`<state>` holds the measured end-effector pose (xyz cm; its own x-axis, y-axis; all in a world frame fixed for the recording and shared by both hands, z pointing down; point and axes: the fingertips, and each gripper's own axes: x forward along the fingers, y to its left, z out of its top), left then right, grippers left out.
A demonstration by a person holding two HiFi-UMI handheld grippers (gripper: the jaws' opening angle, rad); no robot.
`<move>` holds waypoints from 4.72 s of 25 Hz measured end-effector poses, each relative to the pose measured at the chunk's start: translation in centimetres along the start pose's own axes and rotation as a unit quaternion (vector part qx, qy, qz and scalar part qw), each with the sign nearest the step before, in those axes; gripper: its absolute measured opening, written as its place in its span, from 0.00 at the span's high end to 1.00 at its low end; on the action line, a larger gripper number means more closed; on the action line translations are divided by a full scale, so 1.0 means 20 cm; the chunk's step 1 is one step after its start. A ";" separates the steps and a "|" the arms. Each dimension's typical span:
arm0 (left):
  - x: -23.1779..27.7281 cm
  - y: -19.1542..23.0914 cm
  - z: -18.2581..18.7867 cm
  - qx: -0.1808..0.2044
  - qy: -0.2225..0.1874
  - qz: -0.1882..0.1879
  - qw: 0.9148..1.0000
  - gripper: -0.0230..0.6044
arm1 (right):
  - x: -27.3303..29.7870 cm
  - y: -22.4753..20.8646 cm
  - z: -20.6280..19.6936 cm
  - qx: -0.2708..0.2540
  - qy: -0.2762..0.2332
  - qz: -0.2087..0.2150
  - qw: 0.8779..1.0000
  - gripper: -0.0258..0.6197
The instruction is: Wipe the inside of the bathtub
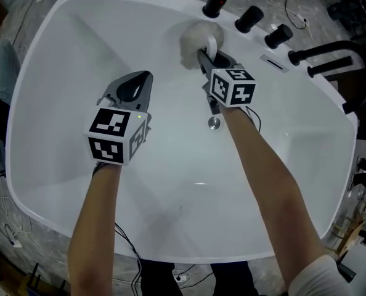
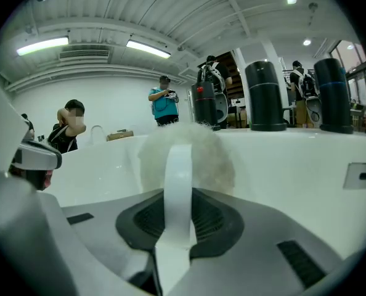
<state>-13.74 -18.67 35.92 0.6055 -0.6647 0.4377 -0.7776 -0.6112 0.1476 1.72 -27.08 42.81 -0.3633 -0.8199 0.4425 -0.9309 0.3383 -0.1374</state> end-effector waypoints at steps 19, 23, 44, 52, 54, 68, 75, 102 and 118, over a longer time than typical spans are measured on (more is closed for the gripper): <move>-0.38 0.74 -0.11 -0.015 -0.011 0.075 0.997 0.96 | 0.60 0.65 0.22 -0.035 0.015 0.061 0.997 0.82; -0.44 0.85 -0.14 -0.021 -0.014 0.086 0.996 0.96 | 0.70 0.77 0.28 -0.046 0.018 0.070 0.996 0.82; -0.60 1.10 -0.29 -0.045 -0.027 0.099 0.994 0.96 | 1.09 1.17 0.29 -0.080 0.018 0.096 0.992 0.82; -0.60 1.10 -0.36 -0.042 -0.023 0.098 0.994 0.96 | 1.12 1.18 0.19 -0.086 0.024 0.095 0.992 0.82; -0.60 1.10 -0.38 -0.042 -0.021 0.097 0.994 0.96 | 1.13 1.18 0.16 -0.083 0.027 0.092 0.992 0.82; -0.58 1.08 -0.48 -0.035 -0.010 0.085 0.996 0.96 | 1.15 1.13 -0.17 -0.051 0.056 0.073 0.994 0.82; -0.52 1.02 -0.49 -0.031 -0.002 0.079 0.996 0.96 | 1.09 1.04 -0.24 -0.041 0.054 0.068 0.995 0.82; -0.22 0.43 -0.37 0.008 0.014 0.007 1.000 0.96 | 0.53 0.43 -0.41 0.008 0.041 0.005 0.999 0.82; -0.05 0.08 -0.35 0.019 0.020 -0.026 0.999 0.96 | 0.20 0.08 -0.49 0.025 0.032 -0.025 0.999 0.82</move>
<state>-16.76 -15.83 41.96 0.6372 -0.6141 0.4657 -0.7377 -0.6609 0.1379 -0.81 -25.32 53.10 -0.3142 -0.8038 0.5051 -0.9493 0.2721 -0.1575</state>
